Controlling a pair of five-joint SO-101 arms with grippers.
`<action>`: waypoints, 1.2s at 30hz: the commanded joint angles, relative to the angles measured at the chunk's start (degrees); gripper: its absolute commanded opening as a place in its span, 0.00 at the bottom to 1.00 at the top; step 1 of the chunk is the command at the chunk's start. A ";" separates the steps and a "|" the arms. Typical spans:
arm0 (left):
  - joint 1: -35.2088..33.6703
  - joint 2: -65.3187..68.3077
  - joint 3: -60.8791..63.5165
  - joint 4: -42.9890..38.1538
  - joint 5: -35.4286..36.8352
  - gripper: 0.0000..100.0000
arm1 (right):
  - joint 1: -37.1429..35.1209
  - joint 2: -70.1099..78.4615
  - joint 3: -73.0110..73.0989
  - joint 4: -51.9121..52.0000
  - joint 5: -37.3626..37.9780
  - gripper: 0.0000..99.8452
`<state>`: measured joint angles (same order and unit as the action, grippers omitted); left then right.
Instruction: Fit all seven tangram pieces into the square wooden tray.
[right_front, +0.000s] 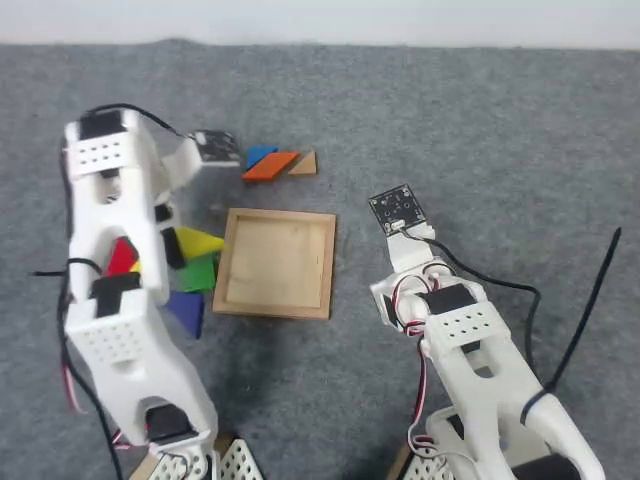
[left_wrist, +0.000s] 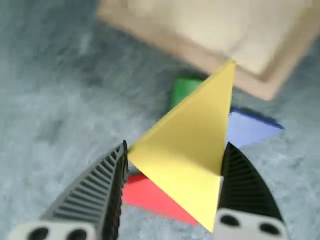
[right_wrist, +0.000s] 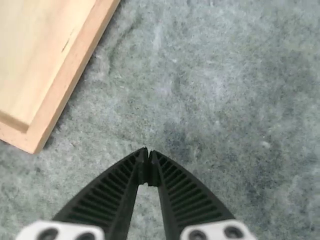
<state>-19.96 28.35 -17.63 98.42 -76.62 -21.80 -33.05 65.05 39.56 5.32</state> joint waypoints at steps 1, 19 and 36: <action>5.63 -9.14 6.81 2.02 -7.03 0.02 | 1.10 -0.66 -1.05 -0.75 0.79 0.01; 25.32 -15.56 26.24 -23.03 3.52 0.01 | 11.38 -18.33 1.49 4.00 -3.96 0.01; 25.58 -15.30 27.65 -22.33 3.52 0.01 | 11.21 -27.30 6.68 3.74 -4.13 0.01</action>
<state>5.36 16.22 9.98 75.56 -73.98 -11.25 -57.93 71.91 43.52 1.89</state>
